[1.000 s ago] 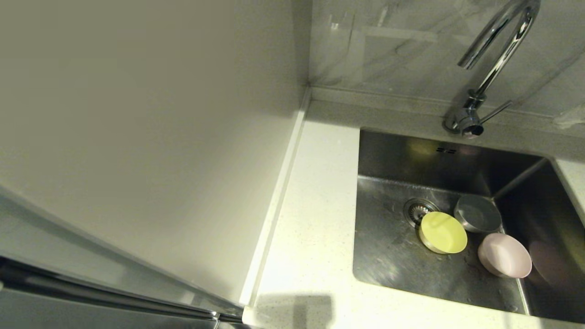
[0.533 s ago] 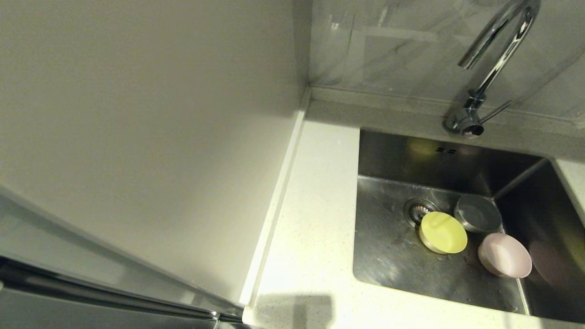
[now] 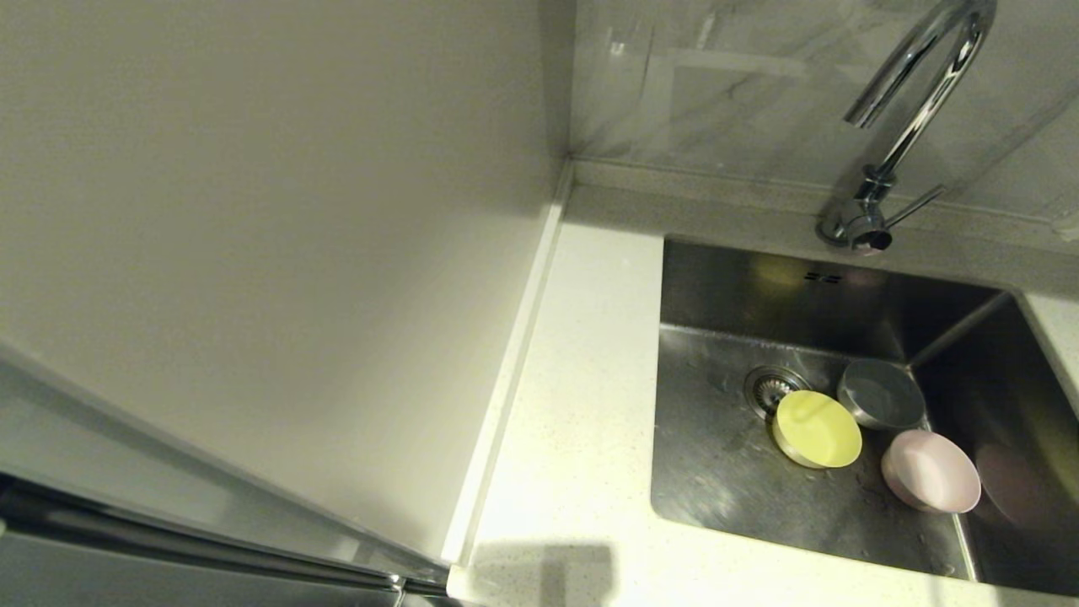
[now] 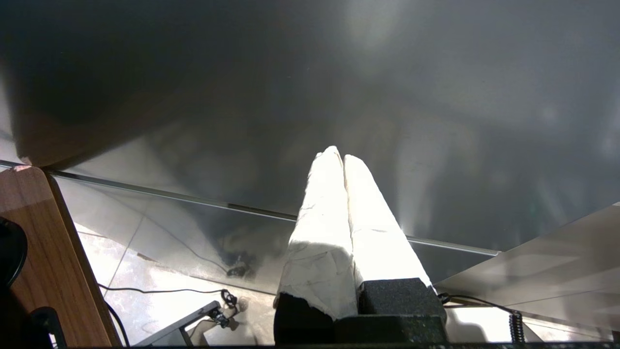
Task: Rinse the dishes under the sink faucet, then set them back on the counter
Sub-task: Turn on the faucet
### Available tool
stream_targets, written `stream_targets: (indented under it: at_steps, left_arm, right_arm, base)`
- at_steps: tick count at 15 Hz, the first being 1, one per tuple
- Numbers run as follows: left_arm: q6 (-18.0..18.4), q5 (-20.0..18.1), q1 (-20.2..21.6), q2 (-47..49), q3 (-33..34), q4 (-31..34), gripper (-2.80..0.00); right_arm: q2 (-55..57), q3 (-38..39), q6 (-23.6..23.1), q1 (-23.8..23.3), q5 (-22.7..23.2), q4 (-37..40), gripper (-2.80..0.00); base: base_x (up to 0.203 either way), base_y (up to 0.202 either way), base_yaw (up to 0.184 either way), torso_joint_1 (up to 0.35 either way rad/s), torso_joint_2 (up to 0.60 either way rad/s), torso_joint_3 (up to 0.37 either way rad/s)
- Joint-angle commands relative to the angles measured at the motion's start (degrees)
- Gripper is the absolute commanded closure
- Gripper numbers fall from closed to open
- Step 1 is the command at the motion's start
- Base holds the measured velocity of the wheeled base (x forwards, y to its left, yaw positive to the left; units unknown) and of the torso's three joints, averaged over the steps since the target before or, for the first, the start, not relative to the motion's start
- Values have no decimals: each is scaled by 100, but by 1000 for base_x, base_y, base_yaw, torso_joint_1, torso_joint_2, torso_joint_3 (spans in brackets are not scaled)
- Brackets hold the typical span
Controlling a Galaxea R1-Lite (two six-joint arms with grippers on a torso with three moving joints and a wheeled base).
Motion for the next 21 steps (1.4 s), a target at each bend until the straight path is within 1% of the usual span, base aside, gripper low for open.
stream_targets:
  at_steps: [1,4,6,7,8,12,14,16,21]
  left_arm:
    - [-4,0,1,0,18,-2,0]
    - [-4,0,1,0,18,-2,0]
    - [-4,0,1,0,18,-2,0]
    - [-4,0,1,0,18,-2,0]
    - [-4,0,1,0,18,-2,0]
    - [-4,0,1,0,18,-2,0]
    - [-4,0,1,0,18,-2,0]
    - [-4,0,1,0,18,-2,0]
    - [-4,0,1,0,18,-2,0]
  right_arm:
    - [-2,-7,-3,192,19,-43,0]
    - [91,-9,129,594,-43,-671,0]
    - [204,-5,208,872,-444,-1140,0]
    - [280,-9,294,975,-574,-1288,0]
    - [356,-9,394,1035,-603,-1388,0]
    - [588,-7,477,1064,-811,-1929,0]
    - [658,-4,515,1056,-1019,-2230,0]
    - [703,-6,643,1047,-1039,-2356,0]
    - [749,21,666,1047,-1062,-2458,0]
  base:
    - [0,0,0,0,0,0]
    - [0,0,0,0,0,0]
    - [0,0,0,0,0,0]
    - [0,0,0,0,0,0]
    - [0,0,0,0,0,0]
    - [0,0,0,0,0,0]
    - [0,0,0,0,0,0]
    - [0,0,0,0,0,0]
    - [0,0,0,0,0,0]
